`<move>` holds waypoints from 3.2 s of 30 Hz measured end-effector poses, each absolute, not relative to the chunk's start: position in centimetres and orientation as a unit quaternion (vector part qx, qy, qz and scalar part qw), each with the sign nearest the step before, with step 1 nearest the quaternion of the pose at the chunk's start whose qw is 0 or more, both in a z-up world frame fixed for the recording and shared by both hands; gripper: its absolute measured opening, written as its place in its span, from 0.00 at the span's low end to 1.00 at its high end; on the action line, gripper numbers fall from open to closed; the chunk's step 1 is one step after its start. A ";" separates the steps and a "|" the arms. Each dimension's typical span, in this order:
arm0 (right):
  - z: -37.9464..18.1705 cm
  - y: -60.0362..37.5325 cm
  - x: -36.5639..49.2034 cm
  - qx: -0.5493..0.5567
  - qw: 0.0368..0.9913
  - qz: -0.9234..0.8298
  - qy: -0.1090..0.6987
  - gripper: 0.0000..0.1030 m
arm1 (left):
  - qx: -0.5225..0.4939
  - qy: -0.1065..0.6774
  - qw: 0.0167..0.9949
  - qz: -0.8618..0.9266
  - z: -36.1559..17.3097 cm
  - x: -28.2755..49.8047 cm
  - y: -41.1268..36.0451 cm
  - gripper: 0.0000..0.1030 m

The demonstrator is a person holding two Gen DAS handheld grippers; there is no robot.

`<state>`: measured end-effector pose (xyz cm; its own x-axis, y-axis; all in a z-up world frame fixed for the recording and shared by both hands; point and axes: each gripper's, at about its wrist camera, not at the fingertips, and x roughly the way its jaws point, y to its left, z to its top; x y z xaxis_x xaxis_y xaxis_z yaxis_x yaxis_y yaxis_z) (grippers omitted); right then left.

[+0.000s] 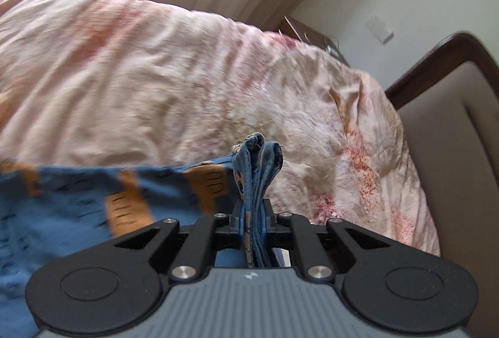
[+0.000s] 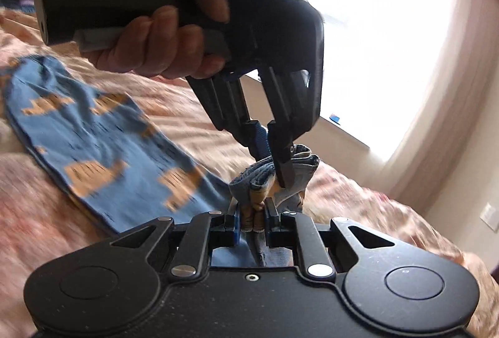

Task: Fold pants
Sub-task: 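Grasp the folded pants edge with the left gripper while the right gripper holds the hem, then open both grippers and release the pants onto the duvet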

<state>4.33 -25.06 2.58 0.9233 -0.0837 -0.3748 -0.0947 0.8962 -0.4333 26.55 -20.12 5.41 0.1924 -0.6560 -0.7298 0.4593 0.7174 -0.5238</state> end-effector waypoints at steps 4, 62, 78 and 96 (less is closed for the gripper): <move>2.6 -22.4 5.0 -0.232 0.950 0.049 0.201 0.15 | -0.132 0.519 0.774 -0.337 4.3 26.2 -15.3 0.10; -2.7 -16.8 5.1 -0.230 0.938 0.112 0.234 0.15 | -0.155 0.541 0.773 -0.293 -2.0 26.6 -8.3 0.10; 0.5 -9.0 6.8 -0.207 0.936 0.202 0.202 0.15 | -0.146 0.523 0.804 -0.242 0.6 26.5 2.7 0.10; -1.5 -7.7 7.4 -0.199 0.928 0.225 0.219 0.44 | -0.209 0.509 0.806 -0.218 -1.7 26.1 7.2 0.39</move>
<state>7.41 -7.75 -1.52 0.8024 0.3301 -0.4971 -0.5052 0.8192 -0.2715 26.09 7.15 -1.72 0.3870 -0.5631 -0.7301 0.1383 0.8183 -0.5578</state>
